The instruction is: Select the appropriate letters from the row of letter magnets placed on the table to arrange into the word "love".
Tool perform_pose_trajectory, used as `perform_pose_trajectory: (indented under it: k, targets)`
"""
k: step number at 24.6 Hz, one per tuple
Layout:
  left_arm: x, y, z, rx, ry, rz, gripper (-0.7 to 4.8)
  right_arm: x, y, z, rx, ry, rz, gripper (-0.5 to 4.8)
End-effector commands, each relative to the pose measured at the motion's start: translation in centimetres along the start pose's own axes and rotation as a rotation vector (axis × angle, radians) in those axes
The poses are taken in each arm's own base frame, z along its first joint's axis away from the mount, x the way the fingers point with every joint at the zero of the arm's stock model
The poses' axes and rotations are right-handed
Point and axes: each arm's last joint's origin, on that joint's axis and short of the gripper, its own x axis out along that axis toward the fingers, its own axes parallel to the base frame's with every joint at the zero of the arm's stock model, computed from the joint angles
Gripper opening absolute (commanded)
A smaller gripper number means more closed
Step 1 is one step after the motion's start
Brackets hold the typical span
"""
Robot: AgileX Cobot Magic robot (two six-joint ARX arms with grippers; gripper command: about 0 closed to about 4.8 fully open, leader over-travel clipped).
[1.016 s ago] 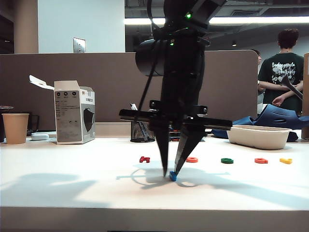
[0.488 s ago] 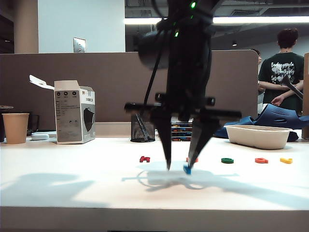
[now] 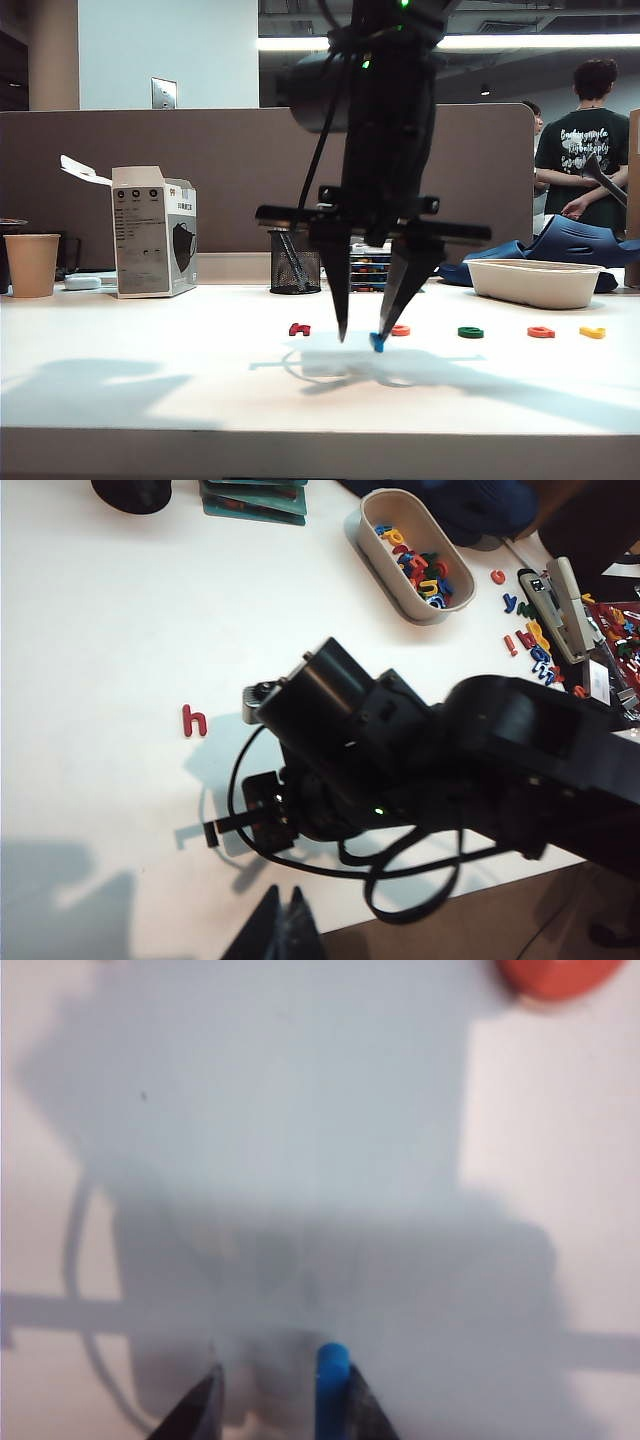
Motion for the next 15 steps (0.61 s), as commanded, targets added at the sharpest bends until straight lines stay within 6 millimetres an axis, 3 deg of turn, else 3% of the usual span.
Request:
perform_pose_trajectory:
  k: [1,10,15]
  targets:
    - [-0.2,0.0,0.0,0.001,-0.003,-0.002,-0.05,0.4,0.2,0.3,0.000,-0.022,0.015,1.53]
    - [-0.2,0.0,0.0,0.002,0.011,-0.013,-0.05,1.4,0.2,0.3,0.000,0.016,0.000,1.53]
    - [-0.2,0.0,-0.1,0.005,0.019,-0.010,-0.05,0.8,0.0,0.4,-0.002,-0.008,-0.007,1.53]
